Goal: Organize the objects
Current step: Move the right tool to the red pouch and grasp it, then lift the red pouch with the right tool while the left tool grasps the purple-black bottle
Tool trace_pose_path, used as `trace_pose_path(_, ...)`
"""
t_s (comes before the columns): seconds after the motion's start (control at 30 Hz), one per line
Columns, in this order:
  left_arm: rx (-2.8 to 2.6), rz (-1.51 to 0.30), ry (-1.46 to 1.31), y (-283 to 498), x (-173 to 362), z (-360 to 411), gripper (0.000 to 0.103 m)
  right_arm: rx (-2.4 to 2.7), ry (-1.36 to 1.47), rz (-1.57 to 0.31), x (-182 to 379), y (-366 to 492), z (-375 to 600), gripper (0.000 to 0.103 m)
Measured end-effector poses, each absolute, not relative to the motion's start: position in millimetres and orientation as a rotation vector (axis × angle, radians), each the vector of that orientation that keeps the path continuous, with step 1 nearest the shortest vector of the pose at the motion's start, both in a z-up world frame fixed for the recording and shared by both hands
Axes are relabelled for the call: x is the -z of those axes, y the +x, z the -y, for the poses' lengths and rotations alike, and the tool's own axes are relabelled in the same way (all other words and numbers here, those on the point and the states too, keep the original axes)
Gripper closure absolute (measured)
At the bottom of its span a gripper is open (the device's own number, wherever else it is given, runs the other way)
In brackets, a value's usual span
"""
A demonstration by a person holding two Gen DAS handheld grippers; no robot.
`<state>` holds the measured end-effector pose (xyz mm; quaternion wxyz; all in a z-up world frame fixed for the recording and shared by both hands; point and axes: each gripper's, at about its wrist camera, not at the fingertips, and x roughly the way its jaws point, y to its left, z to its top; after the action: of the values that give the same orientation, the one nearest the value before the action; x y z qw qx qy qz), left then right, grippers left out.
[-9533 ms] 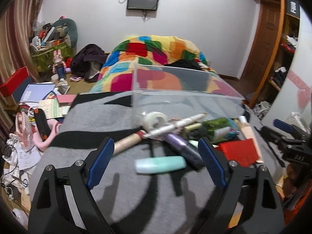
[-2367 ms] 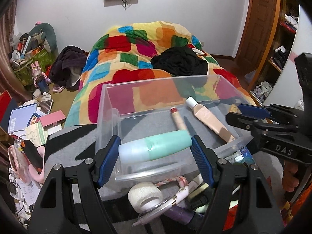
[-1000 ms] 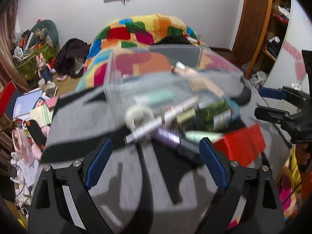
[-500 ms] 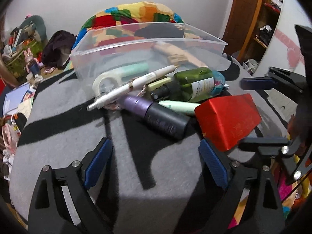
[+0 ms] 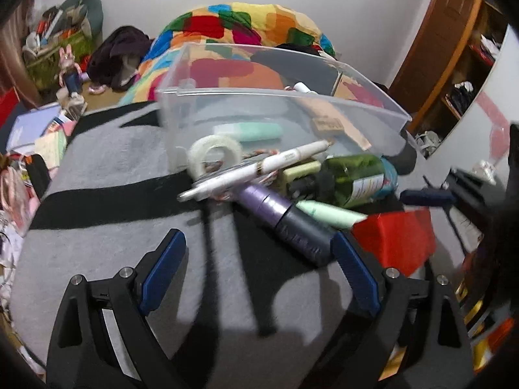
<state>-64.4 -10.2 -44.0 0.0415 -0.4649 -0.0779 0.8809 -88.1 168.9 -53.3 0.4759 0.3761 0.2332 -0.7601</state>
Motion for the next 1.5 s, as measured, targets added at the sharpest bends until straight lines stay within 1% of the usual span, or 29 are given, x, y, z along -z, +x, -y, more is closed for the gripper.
trace_pose_path(0.07, -2.678, 0.278, -1.439, -73, 47, 5, 0.010, 1.868, 0.949, -0.560, 57, -92, -168, 0.014)
trace_pose_path(0.13, -2.663, 0.291, -1.463, -80, 50, 1, 0.010, 1.871, 0.970, -0.528, 58, -96, -170, 0.024)
trace_pose_path(0.17, -2.667, 0.287, -1.471, -81, 52, -1, 0.010, 1.877, 0.981, -0.516, 59, -98, -171, 0.031)
trace_pose_path(0.2, -2.683, 0.274, -1.474, -81, 53, -2, 0.010, 1.885, 0.990, -0.508, 59, -100, -173, 0.036)
trace_pose_path(0.23, -2.690, 0.255, -1.476, -81, 54, -3, 0.011, 1.893, 0.993, -0.495, 60, -101, -176, 0.039)
trace_pose_path(0.3, -2.691, 0.247, -1.469, -77, 55, -3, 0.015, 1.908, 1.004, -0.463, 60, -102, -182, 0.044)
trace_pose_path(0.37, -2.688, 0.233, -1.460, -70, 54, -2, 0.025, 1.923, 1.009, -0.434, 59, -103, -189, 0.046)
trace_pose_path(0.4, -2.688, 0.223, -1.458, -67, 53, -1, 0.028, 1.934, 1.015, -0.419, 59, -103, -192, 0.047)
trace_pose_path(0.47, -2.692, 0.193, -1.458, -59, 53, -1, 0.039, 1.947, 1.024, -0.393, 59, -103, -196, 0.049)
trace_pose_path(0.5, -2.694, 0.175, -1.456, -56, 53, -1, 0.042, 1.954, 1.027, -0.379, 58, -102, -198, 0.049)
trace_pose_path(0.57, -2.698, 0.156, -1.452, -47, 51, 0, 0.056, 1.965, 1.033, -0.360, 57, -102, -201, 0.050)
trace_pose_path(0.6, -2.694, 0.150, -1.448, -41, 51, 0, 0.059, 1.972, 1.035, -0.351, 57, -101, -203, 0.050)
trace_pose_path(0.63, -2.692, 0.143, -1.448, -38, 50, 1, 0.065, 1.976, 1.037, -0.344, 56, -100, -204, 0.050)
trace_pose_path(0.67, -2.691, 0.132, -1.450, -34, 50, 1, 0.067, 1.980, 1.040, -0.337, 56, -99, -205, 0.050)
trace_pose_path(0.83, -2.705, 0.134, -1.454, -23, 48, 9, 0.067, 1.985, 1.068, -0.329, 58, -97, -206, 0.050)
trace_pose_path(0.87, -2.708, 0.142, -1.453, -24, 47, 10, 0.065, 1.988, 1.071, -0.327, 58, -97, -206, 0.050)
trace_pose_path(0.9, -2.706, 0.157, -1.449, -25, 46, 10, 0.063, 1.988, 1.074, -0.323, 58, -97, -205, 0.049)
trace_pose_path(0.93, -2.707, 0.171, -1.443, -27, 45, 9, 0.054, 1.985, 1.078, -0.310, 58, -98, -203, 0.048)
trace_pose_path(0.97, -2.712, 0.185, -1.435, -28, 45, 9, 0.044, 1.983, 1.080, -0.296, 57, -99, -203, 0.046)
trace_pose_path(1.0, -2.722, 0.198, -1.423, -29, 44, 8, 0.040, 1.984, 1.084, -0.285, 57, -101, -201, 0.042)
trace_pose_path(1.03, -2.736, 0.201, -1.408, -31, 43, 7, 0.037, 1.988, 1.086, -0.279, 57, -101, -200, 0.041)
trace_pose_path(1.13, -2.765, 0.192, -1.410, -39, 47, 6, 0.037, 2.000, 1.089, -0.253, 57, -104, -195, 0.039)
trace_pose_path(1.2, -2.773, 0.201, -1.427, -44, 53, 8, 0.041, 2.019, 1.077, -0.243, 57, -104, -193, 0.039)
trace_pose_path(1.23, -2.799, 0.192, -1.412, -43, 54, 9, 0.046, 2.031, 1.064, -0.248, 57, -103, -192, 0.039)
trace_pose_path(1.27, -2.818, 0.176, -1.402, -42, 54, 9, 0.054, 2.041, 1.055, -0.258, 57, -101, -191, 0.043)
trace_pose_path(1.3, -2.829, 0.159, -1.399, -41, 54, 9, 0.059, 2.046, 1.048, -0.263, 57, -100, -190, 0.047)
trace_pose_path(1.37, -2.833, 0.152, -1.378, -36, 54, 9, 0.074, 2.052, 1.048, -0.264, 58, -98, -191, 0.047)
trace_pose_path(1.4, -2.833, 0.144, -1.371, -33, 53, 9, 0.077, 2.056, 1.047, -0.260, 58, -98, -193, 0.048)
trace_pose_path(1.5, -2.826, 0.127, -1.358, -27, 53, 7, 0.078, 2.073, 1.041, -0.238, 55, -96, -199, 0.048)
